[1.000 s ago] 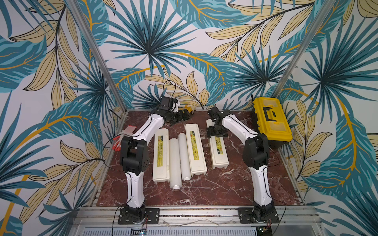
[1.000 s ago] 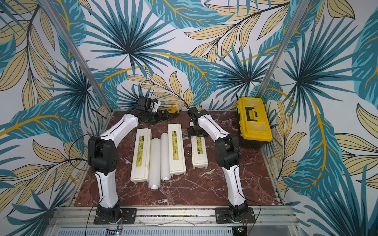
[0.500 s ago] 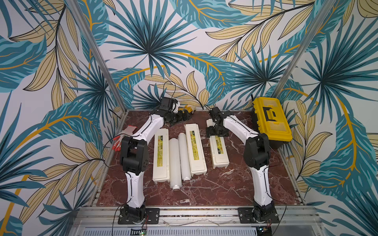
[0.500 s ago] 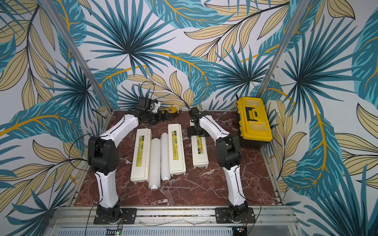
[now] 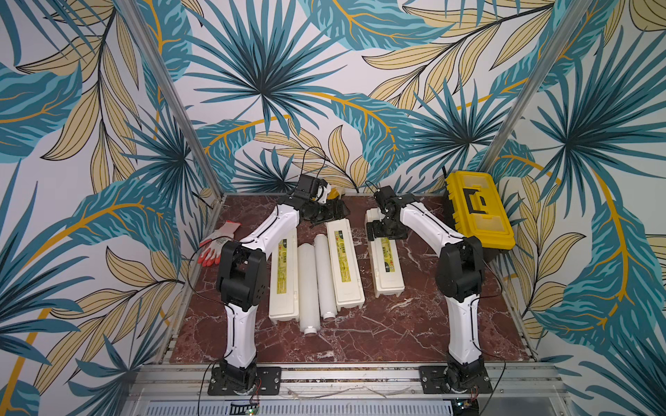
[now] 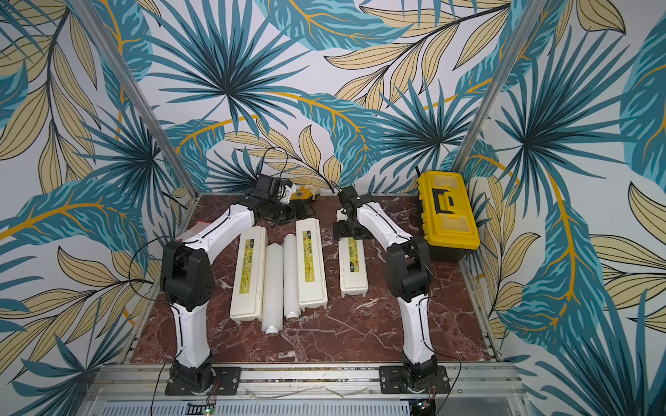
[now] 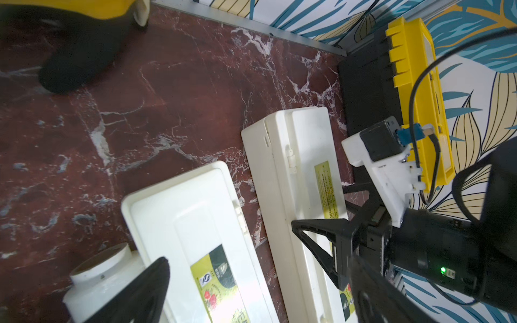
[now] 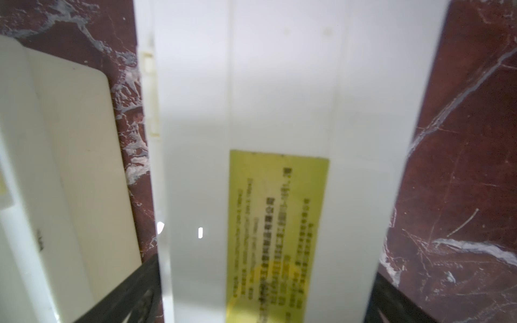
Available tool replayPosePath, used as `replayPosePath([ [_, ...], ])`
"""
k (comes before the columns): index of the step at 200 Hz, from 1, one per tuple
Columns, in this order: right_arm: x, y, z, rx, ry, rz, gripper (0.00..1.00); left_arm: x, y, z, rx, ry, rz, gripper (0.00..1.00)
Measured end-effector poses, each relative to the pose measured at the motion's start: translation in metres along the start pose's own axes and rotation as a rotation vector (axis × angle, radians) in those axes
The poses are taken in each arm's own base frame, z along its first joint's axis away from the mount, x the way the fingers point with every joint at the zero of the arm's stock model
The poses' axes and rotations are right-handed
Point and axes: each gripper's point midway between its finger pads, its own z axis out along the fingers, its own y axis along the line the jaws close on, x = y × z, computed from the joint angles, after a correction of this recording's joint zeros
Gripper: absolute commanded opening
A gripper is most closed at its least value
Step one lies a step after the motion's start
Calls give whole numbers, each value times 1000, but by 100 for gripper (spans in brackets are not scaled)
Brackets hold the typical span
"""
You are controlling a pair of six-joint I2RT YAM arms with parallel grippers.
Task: Put plastic wrap rolls into dispensers
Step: Close the lid on the plastic wrap cutting box.
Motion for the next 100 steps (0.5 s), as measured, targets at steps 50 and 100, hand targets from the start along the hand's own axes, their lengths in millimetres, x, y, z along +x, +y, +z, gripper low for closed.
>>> replayPosePath([
  [50, -2, -1, 1, -35, 2, -14, 99, 12, -4, 8, -9, 25, -10, 100],
  [100, -6, 0, 0, -62, -10, -26, 99, 17, -6, 10, -15, 33, -22, 100],
])
